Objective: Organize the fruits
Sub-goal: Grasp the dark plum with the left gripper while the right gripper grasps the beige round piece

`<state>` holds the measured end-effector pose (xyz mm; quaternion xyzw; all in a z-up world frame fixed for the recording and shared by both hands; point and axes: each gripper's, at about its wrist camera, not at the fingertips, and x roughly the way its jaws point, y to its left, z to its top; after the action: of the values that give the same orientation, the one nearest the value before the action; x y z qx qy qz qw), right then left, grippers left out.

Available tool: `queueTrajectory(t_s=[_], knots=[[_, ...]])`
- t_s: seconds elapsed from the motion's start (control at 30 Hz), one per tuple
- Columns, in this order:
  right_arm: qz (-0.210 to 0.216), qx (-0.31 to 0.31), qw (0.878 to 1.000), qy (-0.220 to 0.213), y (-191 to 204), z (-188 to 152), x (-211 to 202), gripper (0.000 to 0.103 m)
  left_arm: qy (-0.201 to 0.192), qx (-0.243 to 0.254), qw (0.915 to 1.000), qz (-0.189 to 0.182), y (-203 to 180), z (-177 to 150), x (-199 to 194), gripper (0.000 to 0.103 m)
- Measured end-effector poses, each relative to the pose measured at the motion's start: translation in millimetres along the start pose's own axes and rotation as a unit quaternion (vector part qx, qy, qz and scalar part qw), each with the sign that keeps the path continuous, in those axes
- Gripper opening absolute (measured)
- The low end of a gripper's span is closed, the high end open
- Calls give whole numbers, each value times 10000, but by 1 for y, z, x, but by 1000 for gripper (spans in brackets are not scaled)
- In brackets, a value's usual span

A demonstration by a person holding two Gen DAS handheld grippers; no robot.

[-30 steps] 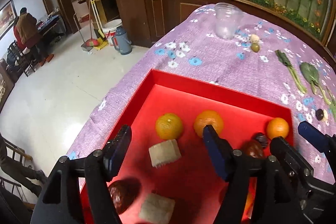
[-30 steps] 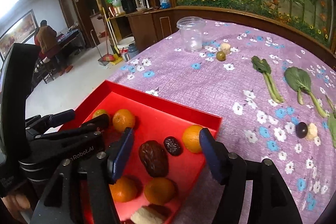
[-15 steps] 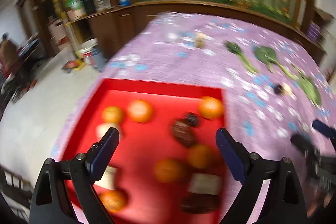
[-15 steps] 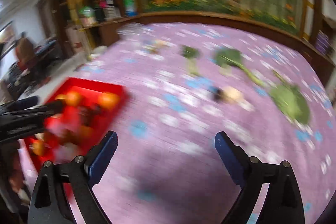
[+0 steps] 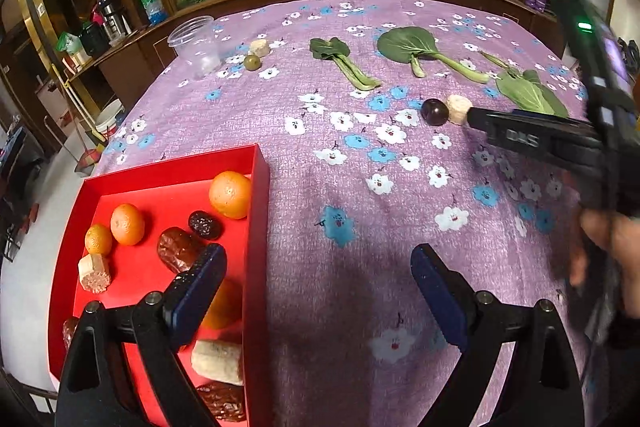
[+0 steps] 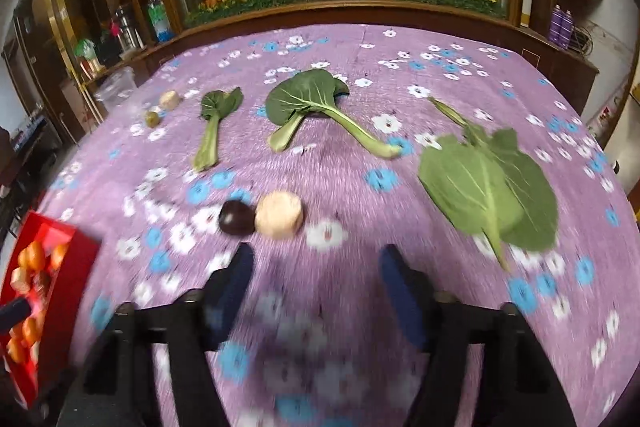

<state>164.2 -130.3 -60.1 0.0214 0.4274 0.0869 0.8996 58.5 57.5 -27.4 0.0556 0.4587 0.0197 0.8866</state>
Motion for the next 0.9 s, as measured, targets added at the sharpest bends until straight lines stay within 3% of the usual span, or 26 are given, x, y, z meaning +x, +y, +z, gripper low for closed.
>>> queueTrajectory(t_s=[0.1, 0.43, 0.47, 0.5, 0.53, 0.7, 0.9], knots=[[-29, -151, 9997, 189, 4, 9, 22, 59, 30, 0, 10000, -12, 1, 3, 5, 93], [-20, -648, 9978, 146, 17, 28, 42, 58, -105, 13, 9997, -221, -14, 27, 16, 93], [9, -664, 9977, 143, 16, 30, 43, 51, -126, -4, 9997, -227, -15, 30, 16, 93], [42, -699, 9974, 139, 16, 31, 44, 30, -150, -31, 9996, -239, -16, 33, 17, 93], [61, -728, 9972, 142, 15, 32, 43, 31, -174, -67, 9995, -259, -18, 36, 18, 93], [67, -311, 9994, 101, -13, 23, 28, 31, -279, -191, 9982, -500, -38, 59, 26, 93], [120, 414, 9989, -163, -60, 2, -7, 31, -472, 35, 9966, -672, -79, 85, 50, 92]])
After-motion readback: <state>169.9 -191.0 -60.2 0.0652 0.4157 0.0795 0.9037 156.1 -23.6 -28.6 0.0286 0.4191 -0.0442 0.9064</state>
